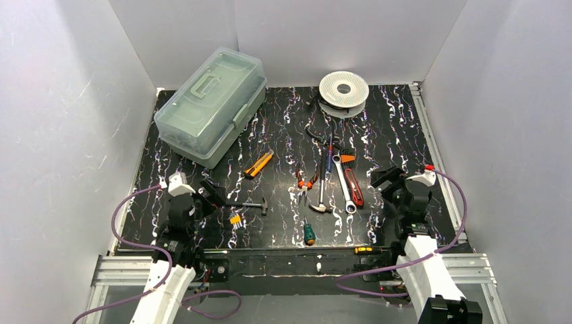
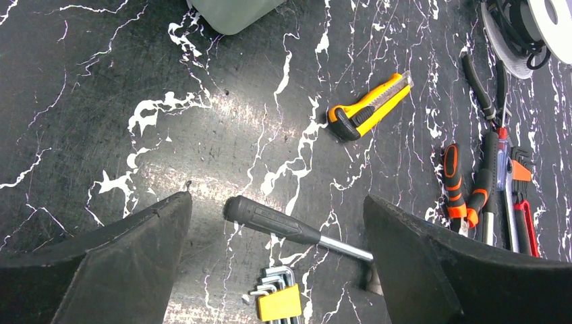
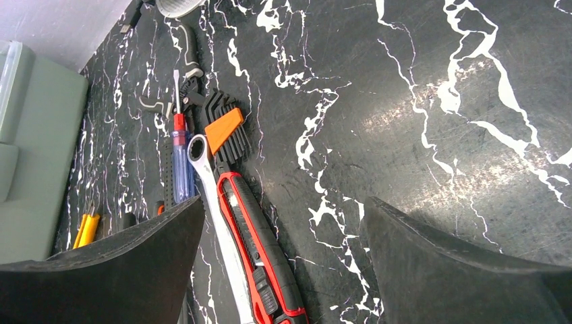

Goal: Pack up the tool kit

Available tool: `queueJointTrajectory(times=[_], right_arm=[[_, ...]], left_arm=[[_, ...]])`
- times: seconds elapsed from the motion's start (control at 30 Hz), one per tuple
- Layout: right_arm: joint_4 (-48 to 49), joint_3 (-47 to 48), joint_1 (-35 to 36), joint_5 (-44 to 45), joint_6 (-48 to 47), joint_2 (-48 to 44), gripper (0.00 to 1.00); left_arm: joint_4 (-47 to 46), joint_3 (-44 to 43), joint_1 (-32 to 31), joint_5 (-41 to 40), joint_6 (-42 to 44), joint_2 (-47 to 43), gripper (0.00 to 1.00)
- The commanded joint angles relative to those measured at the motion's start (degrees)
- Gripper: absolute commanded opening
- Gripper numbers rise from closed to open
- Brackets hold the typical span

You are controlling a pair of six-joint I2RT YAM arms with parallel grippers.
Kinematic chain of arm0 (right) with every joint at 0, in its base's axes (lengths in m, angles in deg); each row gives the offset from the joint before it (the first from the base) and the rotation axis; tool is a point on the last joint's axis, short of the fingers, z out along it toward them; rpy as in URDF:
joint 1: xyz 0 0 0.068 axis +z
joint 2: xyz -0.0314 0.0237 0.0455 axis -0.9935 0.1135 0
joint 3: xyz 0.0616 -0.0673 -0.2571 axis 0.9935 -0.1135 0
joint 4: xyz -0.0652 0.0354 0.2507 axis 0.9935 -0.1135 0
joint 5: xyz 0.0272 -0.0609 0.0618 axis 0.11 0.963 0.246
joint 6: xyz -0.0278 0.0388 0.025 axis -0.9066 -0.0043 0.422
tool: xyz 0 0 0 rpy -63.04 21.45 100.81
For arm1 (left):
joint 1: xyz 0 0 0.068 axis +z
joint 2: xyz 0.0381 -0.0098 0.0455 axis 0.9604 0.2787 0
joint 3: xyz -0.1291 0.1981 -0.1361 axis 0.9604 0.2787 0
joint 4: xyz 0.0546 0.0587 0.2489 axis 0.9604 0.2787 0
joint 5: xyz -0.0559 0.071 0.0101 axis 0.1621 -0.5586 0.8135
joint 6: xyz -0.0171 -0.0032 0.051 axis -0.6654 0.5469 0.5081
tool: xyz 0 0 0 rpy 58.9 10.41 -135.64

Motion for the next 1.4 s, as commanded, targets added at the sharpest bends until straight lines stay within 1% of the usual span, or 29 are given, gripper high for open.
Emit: queueJointTrajectory(times=[0.0,0.07,0.17,0.27,0.33,0.47,0.6,0.7,0.77,0.83,0.87,0.97,1.0,1.07,1.2,1.27,1.37], right_arm=[[0.3,2.9,-0.1,-2.5,-0.9,0.6,0.95],[0.1,3.1,-0.1,-2.9,-0.8,0.8,0.95],[0.8,2.8,-0.1,-3.5,-0.7,1.2,0.96],[1.7,2.9,-0.1,-4.3,-0.4,1.9,0.95],[2.1,3.1,-0.1,-5.0,-0.3,2.6,0.96],[1.9,3.7,-0.1,-5.4,-0.3,3.9,0.95],[1.8,3.5,0.0,-5.4,-0.3,4.2,0.95],[1.4,3.7,0.0,-5.3,-0.6,3.5,0.95],[1.6,3.7,0.0,-6.6,-1.0,3.1,0.95],[2.0,3.8,0.0,-8.1,-1.7,2.6,0.94],[2.0,3.8,0.0,-8.2,-1.8,2.6,0.94],[2.2,3.6,0.0,-8.5,-1.9,2.3,0.94],[2.3,3.6,0.0,-8.6,-1.9,2.3,0.94],[2.4,3.5,0.0,-8.7,-1.9,2.4,0.94],[3.1,3.5,0.0,-9.5,-1.8,3.3,0.94],[3.6,3.4,0.0,-9.9,-1.7,4.0,0.94],[4.0,3.7,0.0,-10.7,-1.6,4.9,0.93]], left_arm=[[-0.6,-0.4,0.0,-0.2,0.7,0.7,1.0],[-2.2,-0.5,-0.1,3.9,3.5,0.1,0.99],[-5.1,-0.5,-0.4,7.8,4.2,-1.8,1.0],[-3.3,-6.0,-2.0,4.8,3.5,-0.7,0.99],[-1.4,-11.8,-3.0,2.4,3.6,2.0,1.0],[2.6,-24.9,-3.4,-3.2,4.1,11.6,0.99],[4.3,-37.9,-3.3,-8.4,8.0,23.1,0.99],[6.4,-48.9,-2.8,-9.6,14.7,34.4,0.99],[7.1,-56.9,-2.2,-8.4,20.5,41.7,1.0],[7.2,-62.7,-1.9,-9.2,25.4,48.4,1.0],[6.6,-64.8,-1.6,-10.2,27.5,51.5,1.0],[4.4,-70.3,-0.9,-9.9,34.4,59.9,1.0],[3.7,-71.8,-0.4,-10.3,35.6,62.0,1.0],[3.3,-74.4,2.1,-10.1,35.4,65.6,1.0],[2.5,-78.4,9.0,-4.0,31.2,71.4,1.0],[2.0,-80.6,10.3,-1.3,32.3,74.6,1.0],[5.7,-86.2,11.0,-2.1,33.2,80.9,1.0]])
